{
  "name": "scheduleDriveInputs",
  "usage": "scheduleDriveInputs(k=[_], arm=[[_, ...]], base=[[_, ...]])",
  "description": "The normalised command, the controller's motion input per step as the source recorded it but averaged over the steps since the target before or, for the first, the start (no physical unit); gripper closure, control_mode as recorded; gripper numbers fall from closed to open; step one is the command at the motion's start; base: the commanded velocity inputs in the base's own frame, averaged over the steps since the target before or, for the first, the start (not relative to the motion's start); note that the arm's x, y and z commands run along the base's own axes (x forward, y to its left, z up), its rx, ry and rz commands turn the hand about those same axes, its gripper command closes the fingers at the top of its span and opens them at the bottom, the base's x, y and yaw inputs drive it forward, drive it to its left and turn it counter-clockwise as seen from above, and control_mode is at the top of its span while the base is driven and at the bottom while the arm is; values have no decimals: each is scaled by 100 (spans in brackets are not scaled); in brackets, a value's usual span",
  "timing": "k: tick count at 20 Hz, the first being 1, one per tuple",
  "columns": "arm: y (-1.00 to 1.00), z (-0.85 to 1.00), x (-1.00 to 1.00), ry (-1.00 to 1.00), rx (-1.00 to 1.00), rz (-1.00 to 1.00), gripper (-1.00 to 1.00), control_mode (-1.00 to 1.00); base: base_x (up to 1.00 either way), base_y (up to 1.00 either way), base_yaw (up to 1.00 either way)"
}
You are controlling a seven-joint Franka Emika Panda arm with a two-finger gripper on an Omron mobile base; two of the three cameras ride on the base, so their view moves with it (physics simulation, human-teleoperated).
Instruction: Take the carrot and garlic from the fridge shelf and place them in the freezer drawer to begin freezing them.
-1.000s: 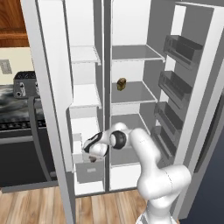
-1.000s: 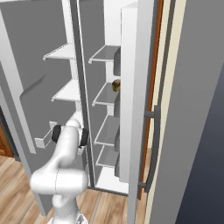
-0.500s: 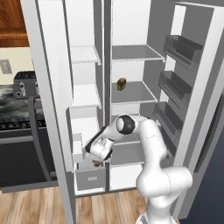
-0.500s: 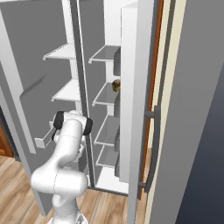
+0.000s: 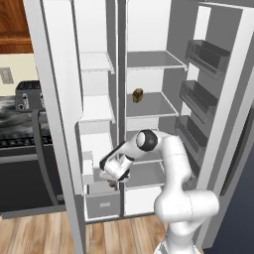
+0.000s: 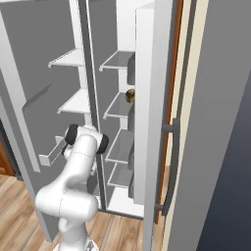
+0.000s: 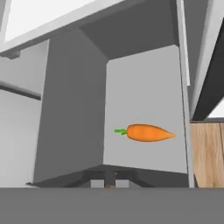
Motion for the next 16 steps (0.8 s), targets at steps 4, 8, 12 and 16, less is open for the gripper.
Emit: scheduleDriveInputs(k=[4, 8, 12, 16], arm=[[28, -56, 22, 4, -1, -4, 100, -100], [45, -63, 18, 6, -3, -5, 100, -100], [37, -69, 2, 5, -4, -6, 100, -100], [24, -77, -30, 1, -4, -5, 100, -100]], base=[[0, 0, 0], [0, 0, 0], [0, 0, 0], [0, 0, 0]])
